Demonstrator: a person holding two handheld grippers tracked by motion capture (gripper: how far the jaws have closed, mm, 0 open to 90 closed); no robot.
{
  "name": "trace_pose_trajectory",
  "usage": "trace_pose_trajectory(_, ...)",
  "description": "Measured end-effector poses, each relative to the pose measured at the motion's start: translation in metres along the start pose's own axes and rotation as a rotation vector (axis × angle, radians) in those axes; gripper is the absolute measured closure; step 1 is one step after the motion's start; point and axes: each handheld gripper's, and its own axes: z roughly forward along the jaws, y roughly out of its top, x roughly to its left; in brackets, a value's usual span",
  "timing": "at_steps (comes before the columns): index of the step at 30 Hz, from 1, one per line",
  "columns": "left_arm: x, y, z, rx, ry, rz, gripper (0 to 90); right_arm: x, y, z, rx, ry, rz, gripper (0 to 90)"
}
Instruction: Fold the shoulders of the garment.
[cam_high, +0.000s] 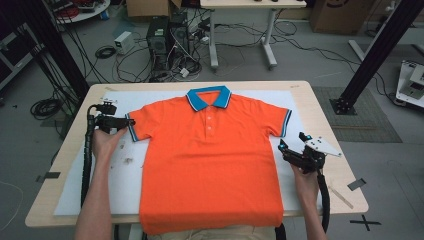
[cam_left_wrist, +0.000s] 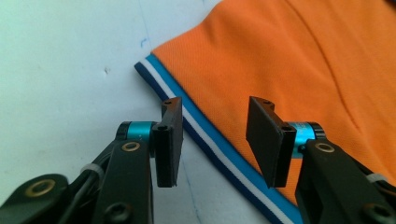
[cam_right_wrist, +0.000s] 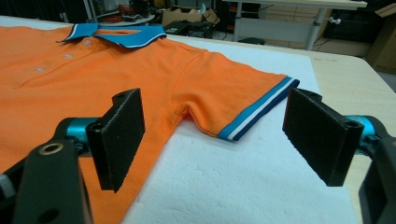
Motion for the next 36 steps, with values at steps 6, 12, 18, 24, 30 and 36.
trace_pose_trajectory(6, -0.001, -0.005, 0.006, 0.003, 0.004, -0.006, 58.0, 0.001, 0.000, 0.000, 0.004, -0.002, -0.002, 21.4)
trace_pose_trajectory(12, -0.007, -0.010, 0.006, -0.025, 0.006, 0.020, 58.2, 0.002, 0.000, 0.000, 0.005, -0.006, -0.010, 21.4)
trace_pose_trajectory(18, -0.015, -0.009, 0.006, -0.027, 0.010, 0.070, 69.5, 0.003, 0.000, 0.000, 0.010, -0.011, -0.012, 21.4)
trace_pose_trajectory(24, -0.016, -0.009, 0.004, -0.028, -0.012, 0.065, 82.3, 0.003, 0.000, 0.000, 0.011, -0.018, -0.017, 21.4)
trace_pose_trajectory(30, -0.032, -0.002, -0.012, -0.121, -0.037, 0.077, 84.8, 0.005, 0.000, 0.001, 0.014, -0.024, -0.028, 21.4)
trace_pose_trajectory(36, -0.050, 0.002, -0.022, -0.167, -0.078, 0.082, 84.8, 0.005, 0.001, 0.001, 0.014, -0.030, -0.037, 21.4)
